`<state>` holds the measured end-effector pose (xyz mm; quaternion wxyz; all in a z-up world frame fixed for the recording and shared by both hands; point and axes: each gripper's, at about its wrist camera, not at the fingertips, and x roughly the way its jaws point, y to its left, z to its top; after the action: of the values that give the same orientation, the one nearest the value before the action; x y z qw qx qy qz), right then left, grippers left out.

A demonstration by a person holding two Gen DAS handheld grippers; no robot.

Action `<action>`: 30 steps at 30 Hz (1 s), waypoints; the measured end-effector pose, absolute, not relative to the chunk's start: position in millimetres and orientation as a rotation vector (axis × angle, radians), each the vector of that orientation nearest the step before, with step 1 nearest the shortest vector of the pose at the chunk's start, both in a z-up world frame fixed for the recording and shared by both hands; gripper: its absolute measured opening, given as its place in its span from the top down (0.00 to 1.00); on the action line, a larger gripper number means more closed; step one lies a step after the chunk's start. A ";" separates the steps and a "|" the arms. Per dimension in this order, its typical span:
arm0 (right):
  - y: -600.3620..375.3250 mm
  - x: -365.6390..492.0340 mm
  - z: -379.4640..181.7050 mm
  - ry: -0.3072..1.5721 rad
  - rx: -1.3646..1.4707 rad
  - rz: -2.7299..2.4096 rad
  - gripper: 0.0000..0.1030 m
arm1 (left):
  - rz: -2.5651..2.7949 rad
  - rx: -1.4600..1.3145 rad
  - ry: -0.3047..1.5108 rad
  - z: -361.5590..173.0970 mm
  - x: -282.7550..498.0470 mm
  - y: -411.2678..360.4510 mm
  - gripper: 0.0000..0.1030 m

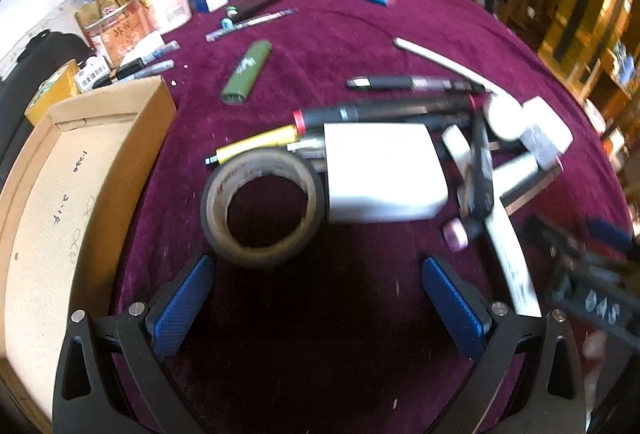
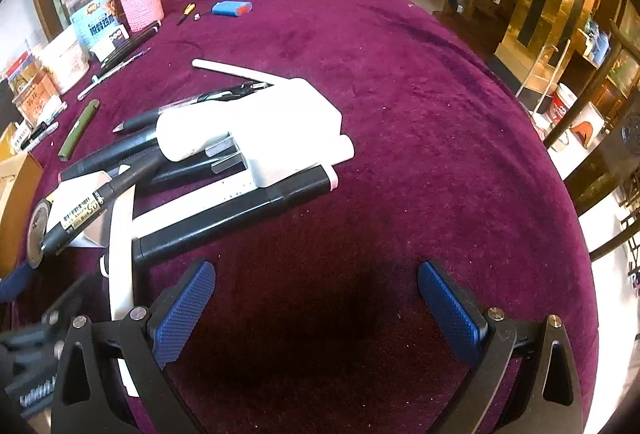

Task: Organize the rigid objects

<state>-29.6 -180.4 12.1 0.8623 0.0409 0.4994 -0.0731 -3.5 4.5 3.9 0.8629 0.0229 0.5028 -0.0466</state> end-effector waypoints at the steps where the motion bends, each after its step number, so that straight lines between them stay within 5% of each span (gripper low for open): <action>1: -180.2 -29.9 12.0 1.047 0.084 -0.152 0.01 | -0.107 0.063 1.052 4.0 -6.5 4.3 0.00; 12: -178.1 -44.9 19.9 1.000 0.027 -0.175 0.02 | -0.154 0.026 1.013 14.5 -30.9 19.5 0.00; 20: -186.2 -105.9 98.6 0.489 0.035 -0.213 0.01 | -0.190 -0.002 0.714 75.2 -77.9 71.9 0.00; 30: -206.1 -37.2 53.7 0.663 0.152 -0.224 0.06 | -0.167 0.024 0.818 69.3 -79.2 69.7 0.00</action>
<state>-37.2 -206.1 53.7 0.9366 0.0743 0.3244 -0.1094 -79.2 69.7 69.3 0.9141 0.0116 0.3972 -0.0809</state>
